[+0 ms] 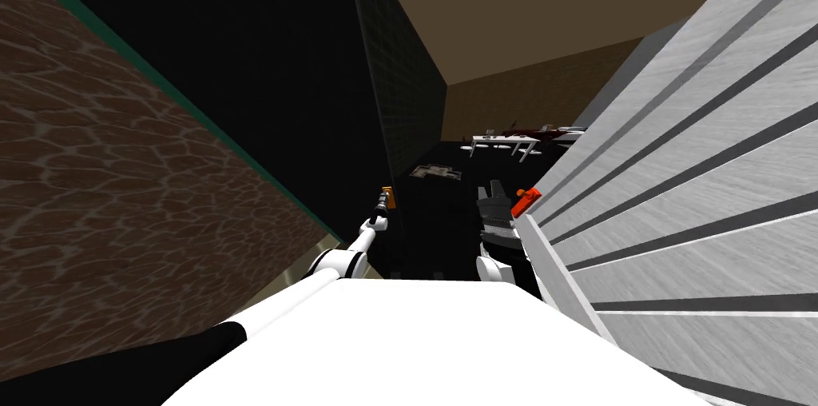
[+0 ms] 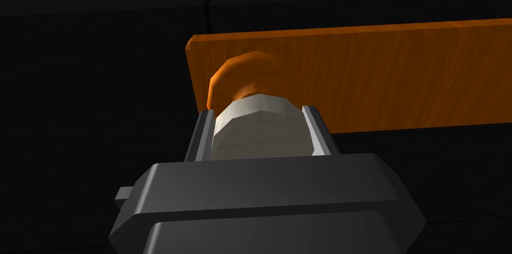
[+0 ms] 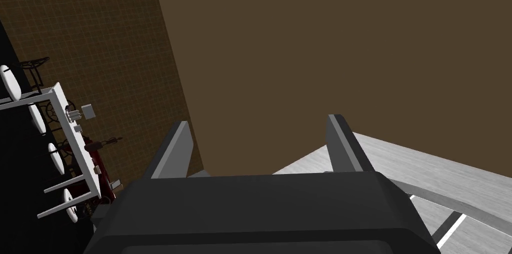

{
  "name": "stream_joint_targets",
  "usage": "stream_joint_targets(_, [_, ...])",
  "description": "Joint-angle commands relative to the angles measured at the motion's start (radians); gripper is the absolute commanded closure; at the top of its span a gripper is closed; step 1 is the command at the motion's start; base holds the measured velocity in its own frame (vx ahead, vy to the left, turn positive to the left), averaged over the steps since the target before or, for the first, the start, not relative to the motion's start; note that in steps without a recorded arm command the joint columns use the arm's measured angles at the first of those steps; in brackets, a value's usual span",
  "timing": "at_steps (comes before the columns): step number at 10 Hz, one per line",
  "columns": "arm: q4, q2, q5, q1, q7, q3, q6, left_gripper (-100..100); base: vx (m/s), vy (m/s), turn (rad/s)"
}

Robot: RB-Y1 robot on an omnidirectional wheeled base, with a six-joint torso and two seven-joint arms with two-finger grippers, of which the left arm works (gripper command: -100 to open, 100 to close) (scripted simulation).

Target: Push the door open

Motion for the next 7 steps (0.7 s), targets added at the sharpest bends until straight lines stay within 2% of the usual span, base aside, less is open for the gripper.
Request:
stream_joint_targets(1, [0.023, 0.018, 0.01, -0.017, -0.007, 0.027, -0.014, 100, 0.168, -0.142, 0.083])
stream_joint_targets(3, [0.025, 0.021, 0.016, -0.017, -0.016, 0.043, -0.013, 100, 0.142, -0.151, 0.085])
stream_joint_targets(4, [0.025, 0.021, 0.016, -0.017, -0.016, 0.043, -0.013, 100, 0.098, -0.049, 0.018])
stream_joint_targets(5, [0.026, 0.023, 0.022, -0.017, -0.026, 0.063, -0.012, 100, 0.136, -0.061, 0.036])
stream_joint_targets(7, [0.028, 0.025, 0.028, -0.017, -0.034, 0.078, -0.011, 100, 0.148, -0.128, 0.071])
